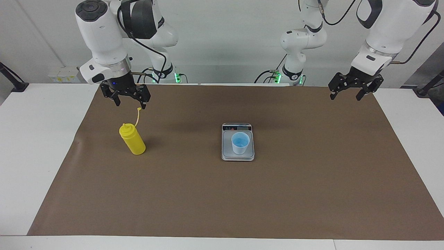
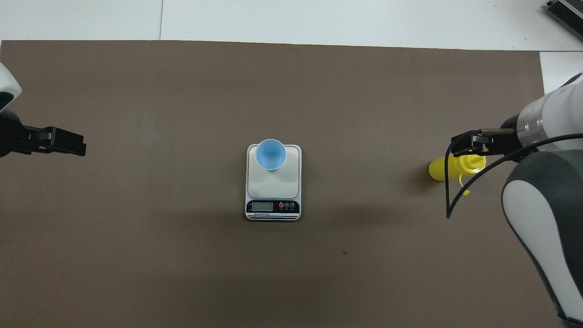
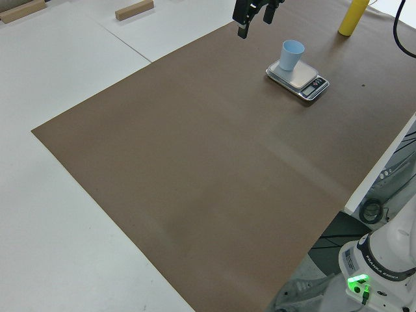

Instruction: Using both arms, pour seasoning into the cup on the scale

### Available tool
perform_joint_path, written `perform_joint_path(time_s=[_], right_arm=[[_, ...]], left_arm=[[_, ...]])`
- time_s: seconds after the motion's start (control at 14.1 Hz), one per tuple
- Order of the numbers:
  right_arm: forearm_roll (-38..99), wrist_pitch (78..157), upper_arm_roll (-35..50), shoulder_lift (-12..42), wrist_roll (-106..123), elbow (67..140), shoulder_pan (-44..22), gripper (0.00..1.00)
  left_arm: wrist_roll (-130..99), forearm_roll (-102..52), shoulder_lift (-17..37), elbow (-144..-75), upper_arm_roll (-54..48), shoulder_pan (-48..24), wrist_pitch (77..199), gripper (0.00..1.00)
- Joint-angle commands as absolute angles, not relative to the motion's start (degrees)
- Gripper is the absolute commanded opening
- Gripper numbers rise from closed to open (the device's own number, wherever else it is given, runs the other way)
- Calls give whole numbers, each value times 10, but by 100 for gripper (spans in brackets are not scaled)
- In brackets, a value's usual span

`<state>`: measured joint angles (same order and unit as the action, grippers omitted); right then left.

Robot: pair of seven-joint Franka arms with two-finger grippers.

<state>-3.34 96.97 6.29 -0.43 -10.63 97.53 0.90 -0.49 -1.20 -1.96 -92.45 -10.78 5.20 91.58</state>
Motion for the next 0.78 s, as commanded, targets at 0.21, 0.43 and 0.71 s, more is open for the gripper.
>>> perform_joint_path(time_s=[0.21,0.43,0.71], right_arm=[[-11,969,67,-9,-80,980,14,100],[-5,969,67,-10,-80,980,14,100],[-5,969,67,-9,-80,980,14,100]], left_arm=[[-2,-16,-25,-929,-109,57,910,100],[-2,-16,-25,-929,-109,57,910,100],[-2,-16,-25,-929,-109,57,910,100]])
